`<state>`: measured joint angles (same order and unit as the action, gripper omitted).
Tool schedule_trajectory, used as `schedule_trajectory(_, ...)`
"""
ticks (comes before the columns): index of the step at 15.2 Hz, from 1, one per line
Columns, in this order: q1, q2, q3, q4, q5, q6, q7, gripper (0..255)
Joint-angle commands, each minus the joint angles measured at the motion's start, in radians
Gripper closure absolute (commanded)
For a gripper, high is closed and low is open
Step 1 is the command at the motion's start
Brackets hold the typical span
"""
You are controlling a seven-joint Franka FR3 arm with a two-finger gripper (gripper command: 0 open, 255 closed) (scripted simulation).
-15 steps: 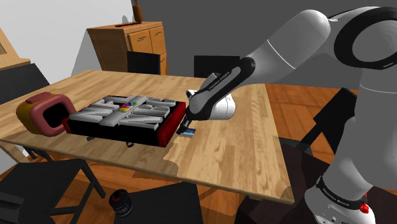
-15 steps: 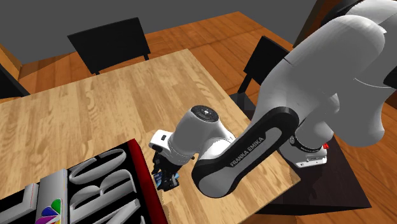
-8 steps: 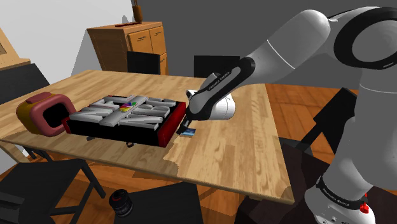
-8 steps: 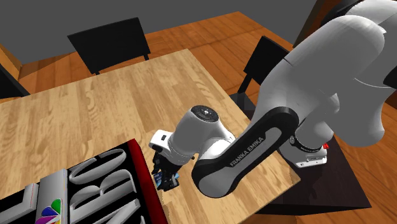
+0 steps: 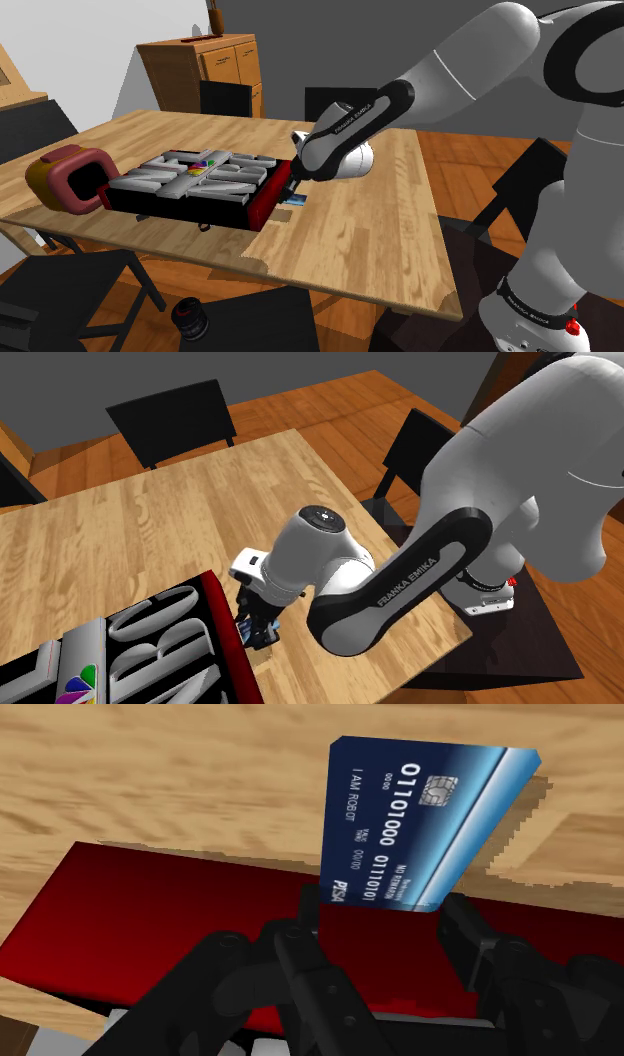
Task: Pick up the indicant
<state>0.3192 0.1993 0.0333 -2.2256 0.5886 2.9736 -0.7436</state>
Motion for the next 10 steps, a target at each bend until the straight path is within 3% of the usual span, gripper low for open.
schedule_trajectory(1, 0.013, -0.023, -0.020, -0.001, -0.035, -0.023, 0.034, 255)
schedule_trajectory(8, 0.038, -0.089, -0.063, 0.011, -0.142, -0.100, 0.135, 255)
schedule_trajectory(10, 0.038, -0.091, -0.063, 0.011, -0.144, -0.101, 0.137, 255)
